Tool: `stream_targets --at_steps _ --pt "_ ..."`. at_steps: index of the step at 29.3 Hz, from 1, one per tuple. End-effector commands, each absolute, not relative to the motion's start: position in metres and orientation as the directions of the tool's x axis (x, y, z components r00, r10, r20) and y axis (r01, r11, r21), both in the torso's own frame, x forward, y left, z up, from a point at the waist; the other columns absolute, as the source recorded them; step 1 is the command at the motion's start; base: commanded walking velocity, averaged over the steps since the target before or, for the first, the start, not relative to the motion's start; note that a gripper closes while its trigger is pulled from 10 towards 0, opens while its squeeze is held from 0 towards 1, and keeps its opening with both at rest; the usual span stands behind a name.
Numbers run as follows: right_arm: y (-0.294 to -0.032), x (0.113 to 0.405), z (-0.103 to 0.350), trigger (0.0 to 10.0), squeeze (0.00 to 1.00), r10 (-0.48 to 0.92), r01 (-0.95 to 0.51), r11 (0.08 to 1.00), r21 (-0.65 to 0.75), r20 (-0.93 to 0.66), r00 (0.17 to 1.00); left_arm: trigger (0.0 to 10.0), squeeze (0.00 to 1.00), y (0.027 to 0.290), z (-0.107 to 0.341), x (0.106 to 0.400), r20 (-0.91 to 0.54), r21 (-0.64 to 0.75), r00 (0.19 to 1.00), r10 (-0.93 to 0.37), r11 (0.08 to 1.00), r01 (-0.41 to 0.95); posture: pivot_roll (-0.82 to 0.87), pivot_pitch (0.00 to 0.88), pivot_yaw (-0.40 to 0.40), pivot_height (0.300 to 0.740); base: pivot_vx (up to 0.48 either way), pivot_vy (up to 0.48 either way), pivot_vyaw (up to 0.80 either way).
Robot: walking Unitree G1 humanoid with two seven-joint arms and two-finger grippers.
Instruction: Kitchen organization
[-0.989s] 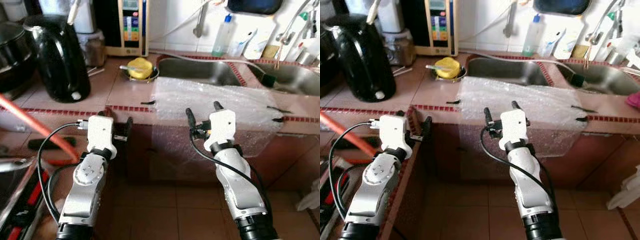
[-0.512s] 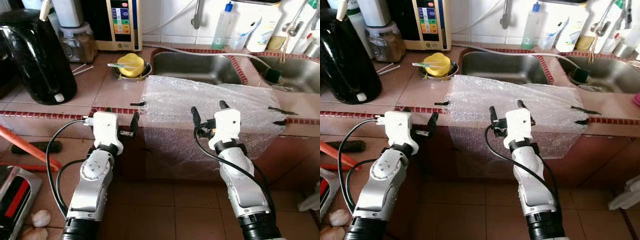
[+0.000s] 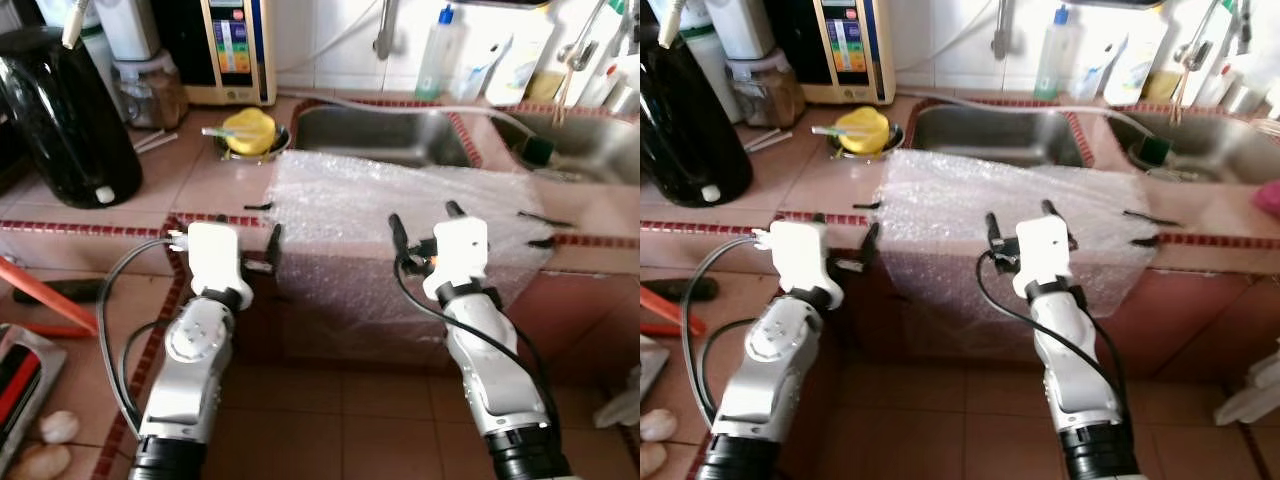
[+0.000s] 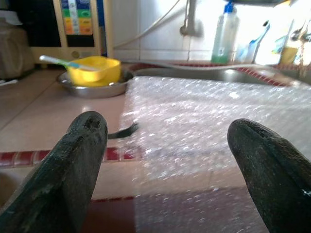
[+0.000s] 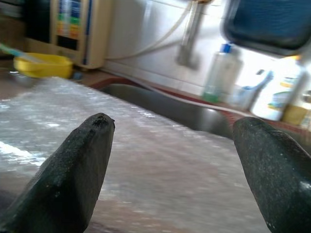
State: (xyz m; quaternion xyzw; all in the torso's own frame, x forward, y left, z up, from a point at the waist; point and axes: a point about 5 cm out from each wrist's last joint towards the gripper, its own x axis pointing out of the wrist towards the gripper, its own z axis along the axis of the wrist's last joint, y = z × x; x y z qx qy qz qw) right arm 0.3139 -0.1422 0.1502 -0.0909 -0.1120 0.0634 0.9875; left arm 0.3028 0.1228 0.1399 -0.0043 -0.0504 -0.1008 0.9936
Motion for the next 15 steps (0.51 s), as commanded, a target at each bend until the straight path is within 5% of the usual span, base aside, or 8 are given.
stream_targets --at_steps 1,7,15 --pt "-0.137 0.313 0.153 10.0 0.00 0.163 -0.123 0.974 -0.189 0.218 0.962 10.0 0.00 0.130 0.138 0.303 0.090 0.009 0.979 -0.180 0.984 0.180 0.09 0.000 -0.015 0.740 0.000 -0.480 0.00" --pt "-0.138 0.311 0.154 10.0 0.00 0.168 -0.131 0.975 -0.177 0.218 0.961 10.0 0.00 0.131 0.140 0.302 0.102 0.029 0.980 -0.168 0.986 0.166 0.10 0.000 -0.017 0.740 0.000 -0.452 0.00" --pt "-0.146 0.299 0.151 10.0 0.00 0.152 -0.132 0.985 -0.115 0.191 0.970 10.0 0.00 0.146 0.146 0.297 0.123 0.053 0.984 -0.127 0.991 0.121 0.10 0.000 -0.017 0.740 0.000 0.000 0.00"
